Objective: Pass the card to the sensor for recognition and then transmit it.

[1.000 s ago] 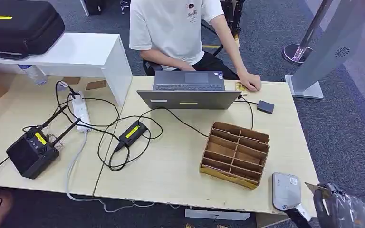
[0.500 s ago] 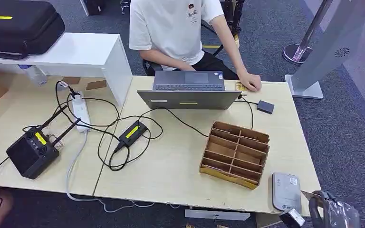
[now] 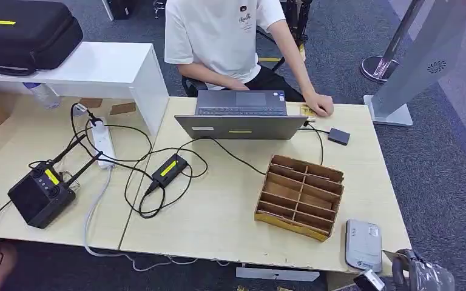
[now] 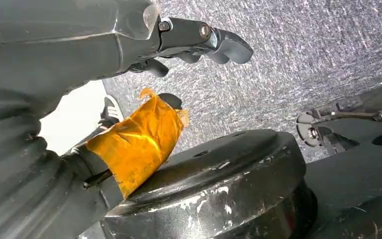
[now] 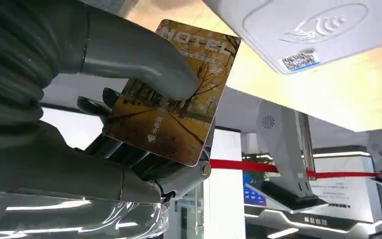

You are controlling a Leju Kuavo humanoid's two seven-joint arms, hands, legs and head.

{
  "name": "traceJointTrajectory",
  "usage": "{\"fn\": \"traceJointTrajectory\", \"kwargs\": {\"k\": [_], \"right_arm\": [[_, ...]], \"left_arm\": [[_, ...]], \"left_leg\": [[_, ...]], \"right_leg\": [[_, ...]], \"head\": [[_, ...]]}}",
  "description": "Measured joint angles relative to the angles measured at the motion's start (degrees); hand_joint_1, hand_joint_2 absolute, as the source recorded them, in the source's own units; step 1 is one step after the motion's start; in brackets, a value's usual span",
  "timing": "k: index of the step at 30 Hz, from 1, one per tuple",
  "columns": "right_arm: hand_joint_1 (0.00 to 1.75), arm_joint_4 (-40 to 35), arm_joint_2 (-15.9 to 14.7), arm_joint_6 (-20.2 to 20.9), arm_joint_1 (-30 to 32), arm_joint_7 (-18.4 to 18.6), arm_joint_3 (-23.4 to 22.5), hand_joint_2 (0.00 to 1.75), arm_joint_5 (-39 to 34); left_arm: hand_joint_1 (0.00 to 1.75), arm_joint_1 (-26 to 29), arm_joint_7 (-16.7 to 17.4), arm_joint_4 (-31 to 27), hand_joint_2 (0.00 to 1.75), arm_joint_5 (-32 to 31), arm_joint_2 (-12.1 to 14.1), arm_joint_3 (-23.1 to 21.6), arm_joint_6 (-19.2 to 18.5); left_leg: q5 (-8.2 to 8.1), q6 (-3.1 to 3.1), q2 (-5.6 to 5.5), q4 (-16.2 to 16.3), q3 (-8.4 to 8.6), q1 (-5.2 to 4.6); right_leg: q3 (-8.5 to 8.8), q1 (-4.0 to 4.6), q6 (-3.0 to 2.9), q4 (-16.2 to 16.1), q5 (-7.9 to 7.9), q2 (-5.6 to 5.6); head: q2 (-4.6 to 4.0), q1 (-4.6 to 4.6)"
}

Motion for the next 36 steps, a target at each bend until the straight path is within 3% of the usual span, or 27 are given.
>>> {"fn": "traceJointTrajectory", "kwargs": {"k": [3, 8, 13, 17, 21, 23, 25, 29, 32, 34, 36], "right_arm": [[1.75, -2.8, -1.5, 1.8, 0.5, 1.6, -0.5, 1.75, -0.6], [1.75, -9.0, -7.5, 5.2, -0.6, 2.5, -3.3, 1.75, -5.3], [1.75, -13.3, -15.3, 9.4, -4.2, 2.2, -7.2, 1.75, -9.9], [1.75, -15.6, -22.7, 12.9, -8.0, 4.2, -8.5, 1.75, -13.7], [1.75, -15.7, -29.8, 17.8, -17.2, 6.0, -7.2, 1.75, -16.6], [1.75, -14.2, -32.2, 21.9, -28.6, 6.8, -3.7, 1.75, -15.7], [1.75, -10.2, -34.0, 25.8, -39.9, 7.8, 4.0, 1.75, -13.8], [1.75, -2.1, -33.6, 27.8, -59.1, 9.0, 19.1, 1.75, -10.2], [1.75, 3.3, -31.4, 27.6, -68.6, 10.7, 29.2, 1.75, -9.4], [1.75, 5.4, -30.5, 27.6, -72.0, 11.1, 33.5, 1.75, -9.7], [1.75, 8.9, -27.6, 27.6, -75.2, 11.4, 37.7, 1.75, -10.3]], "left_arm": [[0.0, 0.0, 0.1, 0.0, 1.75, -0.2, 0.0, -0.4, -0.1], [0.0, 0.0, 0.0, 0.0, 1.75, -0.5, 0.1, -0.9, -0.4], [0.0, 0.1, -0.1, 0.0, 1.75, -0.5, 0.1, -1.3, -0.4], [0.0, 0.1, -0.3, 0.0, 1.75, -0.5, 0.2, -1.8, -0.5], [0.0, 0.2, -0.4, 0.0, 1.75, -0.5, 0.2, -2.2, -0.5], [0.0, 0.2, -0.5, 0.0, 1.75, -0.6, 0.2, -2.4, -0.6], [0.0, 0.1, -0.6, 0.0, 1.75, -0.7, 0.2, -3.2, -0.7], [0.0, 0.1, -0.9, 0.0, 1.75, -0.8, 0.4, -4.3, -1.1], [0.0, 0.1, -1.0, 0.0, 1.75, -0.8, 0.5, -5.1, -1.3], [0.0, 0.1, -1.0, 0.0, 1.75, -0.8, 0.5, -5.4, -1.4], [0.0, 0.1, -1.0, 0.0, 1.75, -0.9, 0.6, -6.0, -1.6]], "left_leg": [[0.0, 0.0, 0.0, 0.0, -0.01, -0.02], [0.0, 0.02, 0.03, 0.0, -0.04, -0.09], [0.01, 0.05, 0.07, 0.1, -0.02, -0.23], [0.03, 0.08, 0.1, 0.1, -0.01, -0.3], [0.04, 0.09, 0.23, 0.1, -0.12, -0.32], [0.04, 0.09, 0.56, 0.1, -0.11, -0.32], [0.09, 0.09, 0.76, 0.1, -0.06, -0.31], [0.31, 0.07, 0.56, 0.1, -0.09, -0.27], [0.33, 0.06, 0.51, 0.1, -0.05, -0.24], [0.36, 0.05, 0.28, 0.0, -0.16, -0.22], [0.39, 0.0, 0.3, 0.0, -0.14, -0.21]], "right_leg": [[0.0, -0.02, 0.0, 0.0, 0.0, 0.0], [0.0, -0.07, 0.06, 0.0, 0.05, 0.02], [0.01, -0.12, 0.16, 0.0, 0.12, 0.09], [0.0, -0.18, 0.19, 0.0, 0.14, 0.13], [-0.02, -0.21, 0.19, 0.1, 0.2, 0.3], [-0.15, -0.22, 0.11, 0.2, 0.3, 0.64], [-0.2, -0.19, 0.13, 0.2, 0.36, 0.81], [-0.23, -0.15, 0.11, 0.2, 0.42, 0.64], [-0.24, -0.11, 0.08, 0.2, 0.44, 0.58], [-0.23, -0.08, 0.08, 0.3, 0.43, 0.36], [-0.27, -0.07, 0.08, 0.3, 0.43, 0.42]], "head": [[0.0, 0.02], [0.0, 0.02], [0.0, 0.04], [0.0, 0.04], [0.0, 0.02], [0.0, 0.0], [0.0, 0.06], [0.0, 0.04], [0.0, -0.02], [0.0, 0.02], [0.0, 0.0]]}}
